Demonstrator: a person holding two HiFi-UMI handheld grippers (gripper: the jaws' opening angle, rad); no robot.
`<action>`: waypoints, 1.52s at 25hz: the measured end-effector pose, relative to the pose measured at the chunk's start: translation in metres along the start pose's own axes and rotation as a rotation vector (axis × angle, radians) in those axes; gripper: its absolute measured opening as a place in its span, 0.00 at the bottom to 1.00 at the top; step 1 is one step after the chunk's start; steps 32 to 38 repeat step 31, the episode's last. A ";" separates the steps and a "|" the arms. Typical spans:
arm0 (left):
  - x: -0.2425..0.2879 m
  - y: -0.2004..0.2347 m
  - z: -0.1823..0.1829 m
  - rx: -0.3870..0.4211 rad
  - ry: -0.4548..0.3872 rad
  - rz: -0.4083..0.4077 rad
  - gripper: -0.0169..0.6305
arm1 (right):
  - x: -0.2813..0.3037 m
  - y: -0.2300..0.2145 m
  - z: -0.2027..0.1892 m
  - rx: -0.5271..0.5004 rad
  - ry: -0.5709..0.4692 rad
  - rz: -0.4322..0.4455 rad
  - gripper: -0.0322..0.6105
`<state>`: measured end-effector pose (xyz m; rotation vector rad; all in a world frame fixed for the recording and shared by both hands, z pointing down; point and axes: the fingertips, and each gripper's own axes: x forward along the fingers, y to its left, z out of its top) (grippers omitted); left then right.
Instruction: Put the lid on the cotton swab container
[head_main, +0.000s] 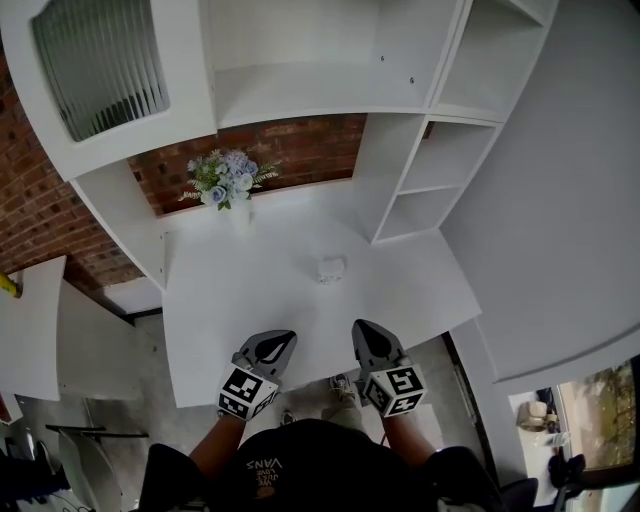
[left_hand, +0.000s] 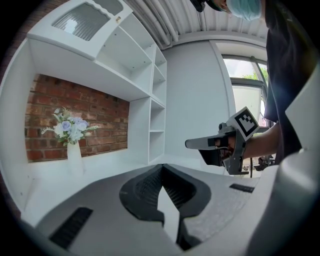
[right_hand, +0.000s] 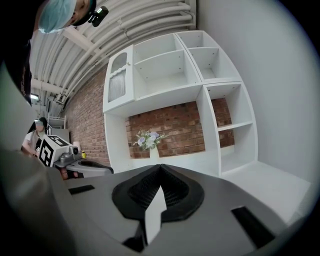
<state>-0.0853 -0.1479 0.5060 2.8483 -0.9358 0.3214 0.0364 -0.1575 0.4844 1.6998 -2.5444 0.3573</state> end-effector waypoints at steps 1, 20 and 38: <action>-0.003 -0.001 -0.001 -0.001 -0.002 -0.001 0.04 | -0.002 0.002 0.000 0.000 -0.002 -0.003 0.05; -0.030 -0.007 -0.018 0.003 -0.010 -0.024 0.04 | -0.016 0.026 -0.017 0.017 0.003 -0.035 0.05; -0.030 -0.005 -0.019 0.003 -0.018 -0.026 0.04 | -0.014 0.027 -0.020 0.016 0.007 -0.045 0.05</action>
